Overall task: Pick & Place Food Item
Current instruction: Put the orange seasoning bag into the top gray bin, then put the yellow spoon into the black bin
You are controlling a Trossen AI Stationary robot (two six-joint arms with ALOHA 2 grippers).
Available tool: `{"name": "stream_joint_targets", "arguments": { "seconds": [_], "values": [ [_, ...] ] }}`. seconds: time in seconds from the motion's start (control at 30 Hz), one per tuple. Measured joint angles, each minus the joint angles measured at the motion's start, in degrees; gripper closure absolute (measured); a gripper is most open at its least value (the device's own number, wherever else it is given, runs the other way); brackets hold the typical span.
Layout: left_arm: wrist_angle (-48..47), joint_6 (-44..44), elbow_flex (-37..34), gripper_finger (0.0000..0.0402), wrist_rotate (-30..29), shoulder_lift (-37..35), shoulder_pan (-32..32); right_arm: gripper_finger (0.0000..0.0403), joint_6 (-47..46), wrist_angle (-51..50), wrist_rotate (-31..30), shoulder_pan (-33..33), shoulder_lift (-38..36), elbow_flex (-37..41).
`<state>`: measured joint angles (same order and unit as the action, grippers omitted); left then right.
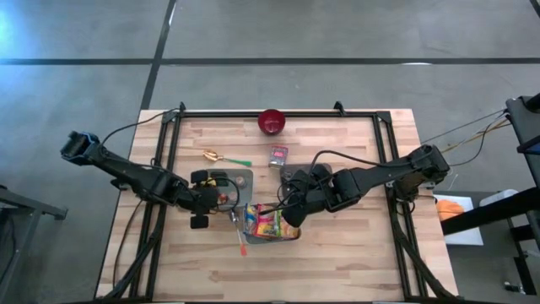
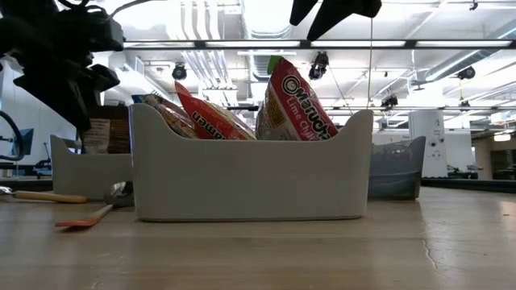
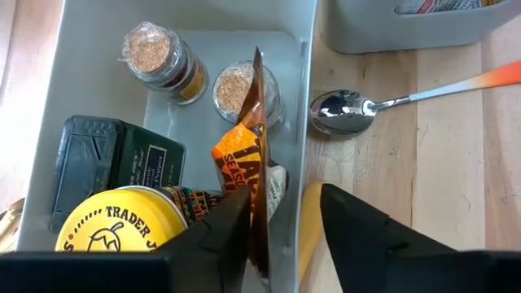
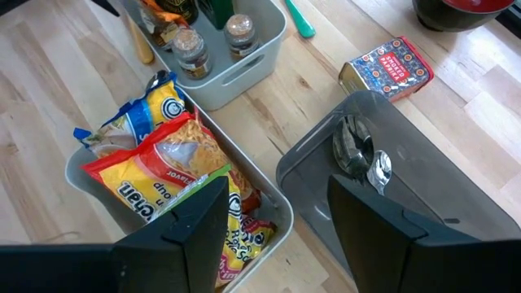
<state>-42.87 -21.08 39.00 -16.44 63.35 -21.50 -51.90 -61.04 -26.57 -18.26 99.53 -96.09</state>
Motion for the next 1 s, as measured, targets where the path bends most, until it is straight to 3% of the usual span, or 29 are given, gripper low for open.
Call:
{"name": "stream_joint_targets", "arguments": {
  "seconds": [0.4,0.63,0.77,1.0],
  "values": [
    [-0.73,-0.33,2.43,0.0197,-6.44,-0.20,0.82,0.0195,0.00,0.00,0.02,0.00,0.00,0.00],
    [-2.68,-3.46,3.21,0.0189,-8.46,-0.31,1.03,0.0195,0.02,-0.04,1.03,-0.11,0.00,0.00],
    [-6.53,-6.40,6.15,0.0189,-11.11,-0.35,1.03,0.0195,0.02,-0.07,1.09,-0.24,0.00,0.00],
    [-14.93,-7.98,13.36,0.0189,-9.41,-0.52,0.52,0.0195,0.02,-0.09,1.11,-0.24,0.00,0.00]
  ]
}}
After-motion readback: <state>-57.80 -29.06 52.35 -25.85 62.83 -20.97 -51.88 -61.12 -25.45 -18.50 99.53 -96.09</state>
